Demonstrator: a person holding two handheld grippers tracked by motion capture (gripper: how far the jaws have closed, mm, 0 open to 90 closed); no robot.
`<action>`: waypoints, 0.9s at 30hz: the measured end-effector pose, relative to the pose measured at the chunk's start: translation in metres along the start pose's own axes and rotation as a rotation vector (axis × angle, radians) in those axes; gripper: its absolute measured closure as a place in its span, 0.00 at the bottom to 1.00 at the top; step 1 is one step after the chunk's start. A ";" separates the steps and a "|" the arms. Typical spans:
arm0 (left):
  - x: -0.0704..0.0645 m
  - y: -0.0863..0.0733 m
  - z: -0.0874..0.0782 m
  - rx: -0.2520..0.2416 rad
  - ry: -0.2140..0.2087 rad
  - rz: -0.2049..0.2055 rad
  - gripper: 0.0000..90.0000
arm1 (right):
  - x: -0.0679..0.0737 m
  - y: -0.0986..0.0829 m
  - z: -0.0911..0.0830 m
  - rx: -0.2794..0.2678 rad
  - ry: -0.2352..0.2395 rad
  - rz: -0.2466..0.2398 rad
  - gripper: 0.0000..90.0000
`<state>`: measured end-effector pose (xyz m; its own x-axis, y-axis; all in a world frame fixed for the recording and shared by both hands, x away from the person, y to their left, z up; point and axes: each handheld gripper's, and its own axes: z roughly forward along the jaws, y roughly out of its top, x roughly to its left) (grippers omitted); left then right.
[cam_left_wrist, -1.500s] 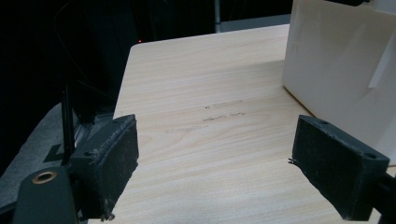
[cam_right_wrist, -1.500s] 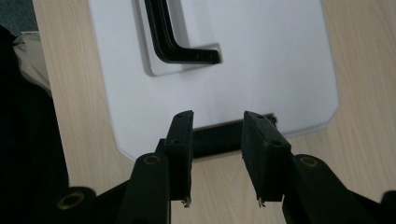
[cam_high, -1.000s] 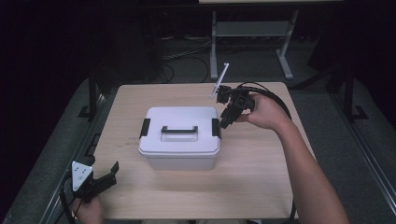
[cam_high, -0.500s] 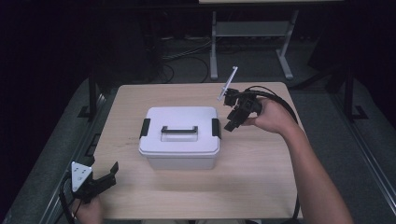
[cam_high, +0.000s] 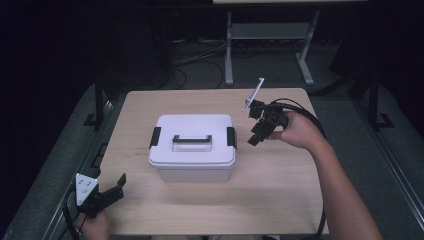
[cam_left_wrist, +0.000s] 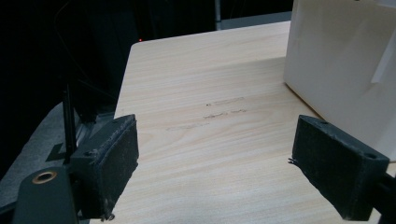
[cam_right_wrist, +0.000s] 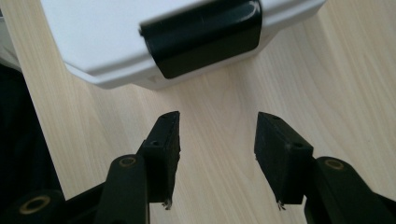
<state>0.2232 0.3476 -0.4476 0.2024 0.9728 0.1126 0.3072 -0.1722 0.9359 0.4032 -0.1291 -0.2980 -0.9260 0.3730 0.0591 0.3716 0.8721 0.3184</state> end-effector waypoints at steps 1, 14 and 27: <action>0.000 0.000 0.000 0.000 0.000 0.000 0.15 | 0.000 -0.002 0.001 0.002 0.002 0.004 0.55; 0.000 -0.001 -0.001 0.002 0.001 -0.001 0.15 | -0.006 -0.031 0.013 0.011 0.019 0.048 0.55; 0.000 -0.001 0.000 0.002 -0.008 -0.010 0.15 | -0.010 -0.050 0.022 0.013 0.030 0.079 0.54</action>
<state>0.2229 0.3481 -0.4483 0.2070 0.9732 0.0999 0.3115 -0.1624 0.9363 0.3951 -0.1695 -0.3357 -0.8954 0.4311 0.1116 0.4439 0.8445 0.2995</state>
